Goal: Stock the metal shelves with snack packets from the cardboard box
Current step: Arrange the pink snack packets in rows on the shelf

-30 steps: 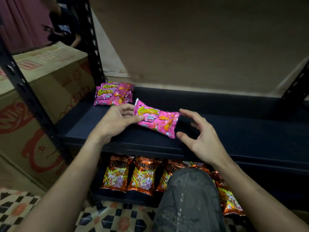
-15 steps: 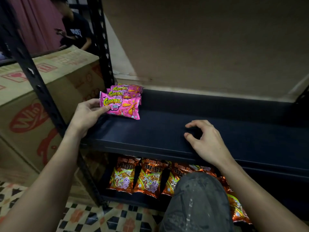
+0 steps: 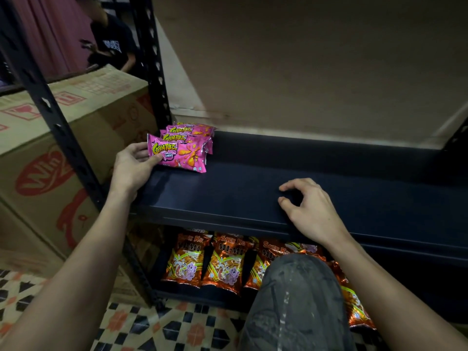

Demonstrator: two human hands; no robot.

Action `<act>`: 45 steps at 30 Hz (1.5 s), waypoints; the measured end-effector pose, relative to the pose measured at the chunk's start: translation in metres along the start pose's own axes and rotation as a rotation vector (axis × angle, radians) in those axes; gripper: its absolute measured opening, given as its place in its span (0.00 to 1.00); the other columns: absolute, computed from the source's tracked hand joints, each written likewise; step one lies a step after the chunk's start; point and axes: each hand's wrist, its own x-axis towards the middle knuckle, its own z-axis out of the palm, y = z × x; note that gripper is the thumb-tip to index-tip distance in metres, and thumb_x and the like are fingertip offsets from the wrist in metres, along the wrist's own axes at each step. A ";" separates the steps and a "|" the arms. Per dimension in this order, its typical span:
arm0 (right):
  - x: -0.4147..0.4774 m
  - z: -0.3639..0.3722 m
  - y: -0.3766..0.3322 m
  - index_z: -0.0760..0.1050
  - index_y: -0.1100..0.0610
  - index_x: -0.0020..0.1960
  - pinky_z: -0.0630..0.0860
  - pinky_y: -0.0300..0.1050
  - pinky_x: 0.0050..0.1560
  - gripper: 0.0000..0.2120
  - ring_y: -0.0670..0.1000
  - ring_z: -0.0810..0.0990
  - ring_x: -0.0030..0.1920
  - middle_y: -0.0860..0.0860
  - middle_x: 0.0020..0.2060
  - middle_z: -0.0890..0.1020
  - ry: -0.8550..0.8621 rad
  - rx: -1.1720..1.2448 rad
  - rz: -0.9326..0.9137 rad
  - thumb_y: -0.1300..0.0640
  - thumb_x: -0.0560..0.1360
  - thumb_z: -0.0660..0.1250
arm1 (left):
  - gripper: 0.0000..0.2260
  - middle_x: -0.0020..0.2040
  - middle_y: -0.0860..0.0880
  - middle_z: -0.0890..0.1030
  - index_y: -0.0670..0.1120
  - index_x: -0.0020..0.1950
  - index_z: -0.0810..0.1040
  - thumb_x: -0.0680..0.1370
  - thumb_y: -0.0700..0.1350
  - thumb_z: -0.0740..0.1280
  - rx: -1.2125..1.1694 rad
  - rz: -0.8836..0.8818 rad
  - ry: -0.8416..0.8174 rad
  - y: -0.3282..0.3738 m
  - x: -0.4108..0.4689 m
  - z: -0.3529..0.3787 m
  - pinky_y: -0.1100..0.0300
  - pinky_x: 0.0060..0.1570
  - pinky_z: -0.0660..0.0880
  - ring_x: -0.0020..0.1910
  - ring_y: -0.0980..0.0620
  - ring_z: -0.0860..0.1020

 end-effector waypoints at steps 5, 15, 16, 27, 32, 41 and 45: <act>-0.001 0.000 -0.001 0.79 0.51 0.60 0.61 0.35 0.57 0.11 0.46 0.71 0.62 0.44 0.56 0.73 -0.011 -0.003 0.016 0.54 0.78 0.69 | 0.18 0.53 0.46 0.82 0.39 0.65 0.75 0.76 0.37 0.72 0.029 0.002 0.011 0.000 -0.003 0.000 0.72 0.45 0.77 0.47 0.58 0.81; -0.001 0.000 -0.003 0.78 0.50 0.60 0.62 0.38 0.57 0.11 0.45 0.69 0.62 0.43 0.56 0.72 -0.033 -0.006 0.029 0.53 0.78 0.68 | 0.17 0.54 0.44 0.81 0.38 0.63 0.76 0.76 0.39 0.72 0.088 0.015 0.007 -0.002 -0.003 -0.002 0.64 0.53 0.77 0.52 0.51 0.81; -0.002 0.001 -0.003 0.78 0.50 0.60 0.62 0.38 0.57 0.11 0.46 0.69 0.62 0.43 0.57 0.73 -0.039 -0.016 0.029 0.53 0.78 0.68 | 0.16 0.54 0.43 0.82 0.38 0.63 0.77 0.76 0.39 0.72 0.100 0.017 0.006 -0.003 -0.003 -0.003 0.61 0.55 0.77 0.53 0.50 0.81; -0.004 -0.002 -0.004 0.77 0.50 0.61 0.63 0.39 0.58 0.12 0.48 0.70 0.64 0.47 0.61 0.75 -0.040 -0.021 0.025 0.53 0.78 0.68 | 0.19 0.58 0.44 0.81 0.42 0.63 0.78 0.75 0.49 0.73 0.180 0.003 0.158 0.001 -0.014 -0.008 0.54 0.61 0.76 0.58 0.50 0.80; -0.019 -0.015 0.001 0.77 0.51 0.61 0.62 0.37 0.57 0.12 0.47 0.70 0.63 0.46 0.60 0.75 0.003 0.011 0.028 0.54 0.78 0.68 | 0.13 0.57 0.45 0.78 0.44 0.58 0.79 0.75 0.46 0.71 0.309 0.356 0.308 0.019 -0.067 0.003 0.52 0.62 0.72 0.58 0.47 0.77; -0.108 -0.069 0.045 0.78 0.49 0.61 0.68 0.39 0.63 0.13 0.43 0.70 0.64 0.42 0.61 0.75 0.149 0.048 0.100 0.54 0.77 0.69 | 0.05 0.44 0.54 0.81 0.50 0.52 0.82 0.77 0.42 0.71 0.144 0.383 -0.490 0.080 -0.221 0.127 0.69 0.40 0.70 0.38 0.63 0.76; -0.169 -0.104 0.081 0.78 0.49 0.60 0.64 0.34 0.62 0.12 0.43 0.71 0.64 0.43 0.60 0.75 0.228 -0.007 0.219 0.54 0.77 0.70 | 0.05 0.40 0.59 0.81 0.49 0.52 0.82 0.77 0.43 0.71 0.146 0.401 -0.950 0.088 -0.278 0.186 0.72 0.38 0.69 0.35 0.65 0.76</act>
